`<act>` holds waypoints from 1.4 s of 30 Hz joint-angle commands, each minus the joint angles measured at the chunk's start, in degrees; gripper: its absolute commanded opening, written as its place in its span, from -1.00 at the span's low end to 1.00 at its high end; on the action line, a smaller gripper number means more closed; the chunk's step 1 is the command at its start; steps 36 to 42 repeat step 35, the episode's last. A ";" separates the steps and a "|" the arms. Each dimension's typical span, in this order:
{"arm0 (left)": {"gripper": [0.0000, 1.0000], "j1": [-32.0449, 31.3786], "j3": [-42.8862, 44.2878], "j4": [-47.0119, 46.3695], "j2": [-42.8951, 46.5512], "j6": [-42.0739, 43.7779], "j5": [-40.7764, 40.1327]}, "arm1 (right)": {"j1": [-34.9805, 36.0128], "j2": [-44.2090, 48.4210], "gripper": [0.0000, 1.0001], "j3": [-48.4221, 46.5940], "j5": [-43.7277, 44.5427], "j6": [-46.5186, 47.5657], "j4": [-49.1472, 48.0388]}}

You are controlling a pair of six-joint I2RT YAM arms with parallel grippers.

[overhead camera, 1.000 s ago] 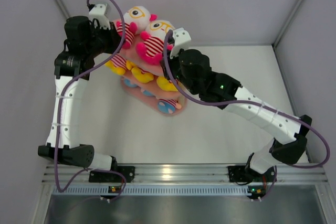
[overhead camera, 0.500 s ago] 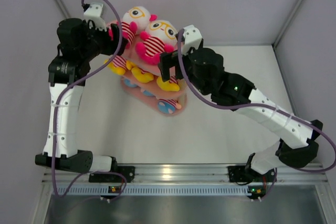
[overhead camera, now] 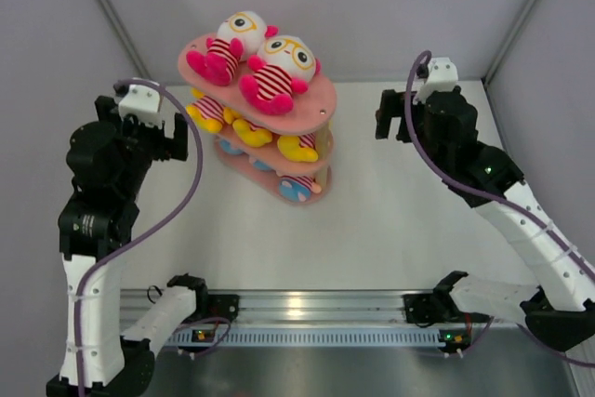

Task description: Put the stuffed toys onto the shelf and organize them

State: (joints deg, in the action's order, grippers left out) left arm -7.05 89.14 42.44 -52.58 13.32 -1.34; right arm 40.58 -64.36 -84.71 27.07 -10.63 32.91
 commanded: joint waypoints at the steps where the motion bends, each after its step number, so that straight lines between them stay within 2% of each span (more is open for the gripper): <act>1: 0.97 1.33 -13.33 0.81 3.60 6.80 -11.04 | -8.91 4.04 0.99 10.41 -5.61 -3.95 1.73; 4: 0.97 3.88 -21.53 0.81 7.48 8.38 -11.32 | -15.41 7.13 0.99 20.08 -13.23 -4.74 -2.04; 5: 0.97 4.49 -26.78 0.81 10.19 8.47 -10.70 | -17.01 8.62 0.99 22.37 -14.49 -5.79 -2.84; 7: 0.97 5.90 -32.08 1.16 12.92 10.14 -5.99 | -20.34 9.86 0.99 28.88 -16.34 -6.76 -5.55; 11: 0.97 6.70 -44.37 2.13 17.76 11.46 -3.40 | -22.29 11.62 0.99 36.01 -17.40 -7.12 -7.15; 14: 0.97 8.28 -49.66 2.04 18.47 10.50 -4.28 | -22.47 12.50 0.99 38.82 -18.02 -7.21 -7.59; 19: 0.97 8.37 -53.63 -0.23 18.21 7.69 -4.01 | -22.38 16.27 0.99 44.88 -18.19 -8.69 -11.19; 25: 0.97 8.37 -59.34 -3.68 19.35 8.47 -5.60 | -22.38 21.81 0.99 50.69 -18.28 -9.67 -16.19; 33: 0.97 9.95 -59.26 -3.50 18.21 10.32 -2.35 | -22.47 27.62 0.99 59.03 -17.23 -10.02 -23.06; 42: 0.97 11.08 -59.00 -3.50 18.21 10.32 -2.26 | -22.38 28.32 0.99 59.48 -17.40 -10.46 -23.59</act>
